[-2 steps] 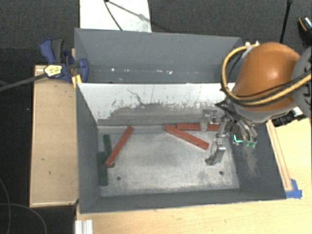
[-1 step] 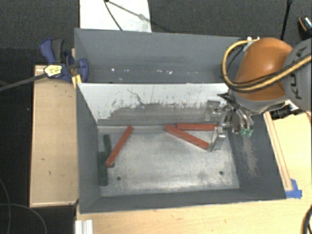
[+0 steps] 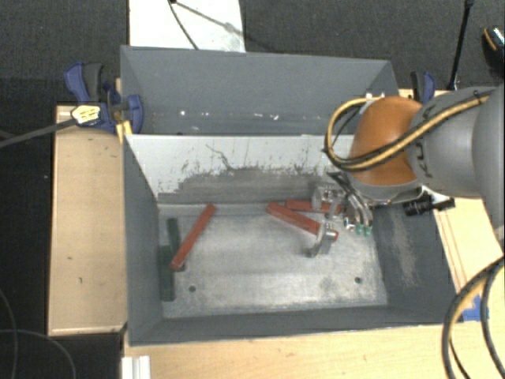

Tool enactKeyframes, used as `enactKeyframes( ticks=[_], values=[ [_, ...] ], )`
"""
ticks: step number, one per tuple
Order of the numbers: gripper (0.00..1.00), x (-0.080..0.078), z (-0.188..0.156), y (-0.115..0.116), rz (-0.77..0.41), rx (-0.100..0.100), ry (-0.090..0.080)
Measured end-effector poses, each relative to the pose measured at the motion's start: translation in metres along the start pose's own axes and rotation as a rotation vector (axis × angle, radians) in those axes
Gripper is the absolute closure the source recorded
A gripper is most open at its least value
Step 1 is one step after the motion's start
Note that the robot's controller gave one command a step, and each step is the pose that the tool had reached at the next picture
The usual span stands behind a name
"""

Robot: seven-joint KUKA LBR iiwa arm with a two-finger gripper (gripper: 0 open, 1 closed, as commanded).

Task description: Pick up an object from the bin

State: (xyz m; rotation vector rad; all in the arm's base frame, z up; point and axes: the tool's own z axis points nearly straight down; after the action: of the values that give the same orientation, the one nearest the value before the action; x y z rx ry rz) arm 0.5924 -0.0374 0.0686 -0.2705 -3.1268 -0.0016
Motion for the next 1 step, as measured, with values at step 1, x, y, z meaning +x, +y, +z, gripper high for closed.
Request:
enactKeyframes(
  ticks=[1],
  values=[
    [1.0, -0.0027, -0.0065, -0.0001, -0.001, 0.0, -0.009]
  ],
)
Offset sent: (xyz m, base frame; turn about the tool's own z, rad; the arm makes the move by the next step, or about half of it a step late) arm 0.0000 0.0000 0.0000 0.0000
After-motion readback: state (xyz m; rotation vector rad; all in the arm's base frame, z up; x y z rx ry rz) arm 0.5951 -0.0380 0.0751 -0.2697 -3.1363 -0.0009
